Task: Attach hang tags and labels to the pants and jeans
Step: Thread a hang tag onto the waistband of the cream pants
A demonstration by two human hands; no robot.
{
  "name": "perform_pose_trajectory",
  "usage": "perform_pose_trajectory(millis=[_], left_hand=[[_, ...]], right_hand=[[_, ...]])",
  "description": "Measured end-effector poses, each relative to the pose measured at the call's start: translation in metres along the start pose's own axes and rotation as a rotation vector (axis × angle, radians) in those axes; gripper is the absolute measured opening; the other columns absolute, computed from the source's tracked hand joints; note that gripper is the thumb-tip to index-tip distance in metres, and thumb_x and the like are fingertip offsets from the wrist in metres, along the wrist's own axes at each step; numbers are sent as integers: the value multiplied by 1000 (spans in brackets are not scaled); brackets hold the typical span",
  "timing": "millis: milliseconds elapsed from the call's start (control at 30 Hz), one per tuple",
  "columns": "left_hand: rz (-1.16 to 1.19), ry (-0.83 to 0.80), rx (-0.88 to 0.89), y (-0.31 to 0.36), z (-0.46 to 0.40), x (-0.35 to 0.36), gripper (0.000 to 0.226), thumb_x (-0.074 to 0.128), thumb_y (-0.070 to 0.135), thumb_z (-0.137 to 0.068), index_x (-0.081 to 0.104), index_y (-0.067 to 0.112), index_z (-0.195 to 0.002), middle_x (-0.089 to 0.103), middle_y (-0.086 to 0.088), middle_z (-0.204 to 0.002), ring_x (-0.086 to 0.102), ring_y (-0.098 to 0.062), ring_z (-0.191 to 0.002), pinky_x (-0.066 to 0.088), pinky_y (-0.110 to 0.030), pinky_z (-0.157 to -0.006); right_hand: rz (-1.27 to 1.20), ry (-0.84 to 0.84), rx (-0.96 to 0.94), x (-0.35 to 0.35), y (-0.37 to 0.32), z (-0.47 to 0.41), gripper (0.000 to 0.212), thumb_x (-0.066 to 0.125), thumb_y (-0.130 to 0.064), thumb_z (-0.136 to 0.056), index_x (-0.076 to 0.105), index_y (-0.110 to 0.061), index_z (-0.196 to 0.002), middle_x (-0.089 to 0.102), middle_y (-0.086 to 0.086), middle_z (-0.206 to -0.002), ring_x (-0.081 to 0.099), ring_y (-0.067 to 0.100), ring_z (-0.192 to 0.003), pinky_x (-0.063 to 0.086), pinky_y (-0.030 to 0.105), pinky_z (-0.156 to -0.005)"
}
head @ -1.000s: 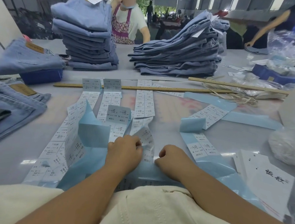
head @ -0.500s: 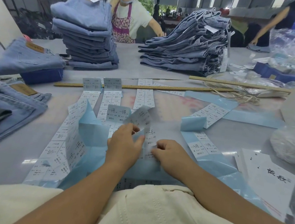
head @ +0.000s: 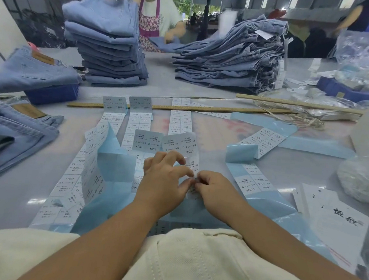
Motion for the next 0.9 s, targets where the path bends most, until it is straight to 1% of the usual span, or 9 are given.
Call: perform_pose_trajectory(millis=[133,267,367,467,600,700,800,867,900], left_hand=[[-10,-1,28,2,0,1,14,67,32,-89,77,27,-97,59,8,-110,47,-22,-111,21,-31,-89],[-2,-5,30,3,0,1,14,66,30,-90,78,26,-96,60,8,-108,47,-20,-108,21,-31,-89],[10,6,18,2,0,0,15,63,28,-92,77,24,-95,59,8,-104,46,-18,-105,24,-33,-90],[45,40,-22,0,0,-4,13,61,26,-93,73,24,-92,61,7,-94,51,-16,-94,28,-36,-88],[69,-52,-38,-1,0,4,14,58,43,-93,64,30,-91,58,13,-83,53,-9,-86,24,-33,-84],[71,-59,-39,-3,0,5,15,59,39,-93,67,27,-89,57,14,-84,52,-11,-88,25,-32,-83],[87,-69,-42,-2,-1,5,18,55,34,-97,66,23,-87,61,11,-85,54,-14,-88,30,-35,-86],[115,-51,-54,-2,0,2,19,54,28,-98,64,19,-85,65,6,-81,58,-20,-82,35,-38,-84],[145,-33,-68,-3,1,0,19,55,26,-98,63,16,-84,65,2,-76,59,-24,-77,39,-39,-80]], right_hand=[[10,-14,-11,2,-1,-1,33,51,-9,-94,52,-19,-63,44,-7,-56,36,7,-51,30,14,-43],[17,-18,-28,2,-2,-1,32,51,-6,-93,51,-18,-64,43,-4,-57,35,9,-51,29,15,-42],[59,-16,-13,1,-1,0,36,50,-6,-92,48,-19,-59,44,-6,-57,36,9,-52,28,14,-42],[82,23,16,-4,3,0,40,50,-2,-90,47,-21,-54,45,-10,-56,38,8,-52,31,13,-42],[97,-5,-3,-1,-1,0,30,50,-3,-89,52,-18,-63,48,-5,-61,40,10,-56,30,19,-48],[65,-6,-32,-1,-5,1,38,50,-2,-90,51,-23,-59,47,-10,-57,39,6,-53,31,13,-46],[62,10,-26,-3,-6,3,42,51,-2,-90,49,-25,-55,45,-11,-55,38,5,-51,32,11,-44],[88,31,-3,-6,-4,3,42,52,-2,-88,45,-23,-52,42,-10,-55,36,7,-51,32,12,-43],[114,41,15,-7,-2,2,39,51,-1,-87,46,-20,-53,43,-8,-57,36,9,-52,30,13,-43]])
Point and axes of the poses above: each hand's wrist, its own z-axis away from the middle knuckle, its own x-axis out of the palm, y = z × x, the point moved 9 cm from there along -z, towards the middle knuckle
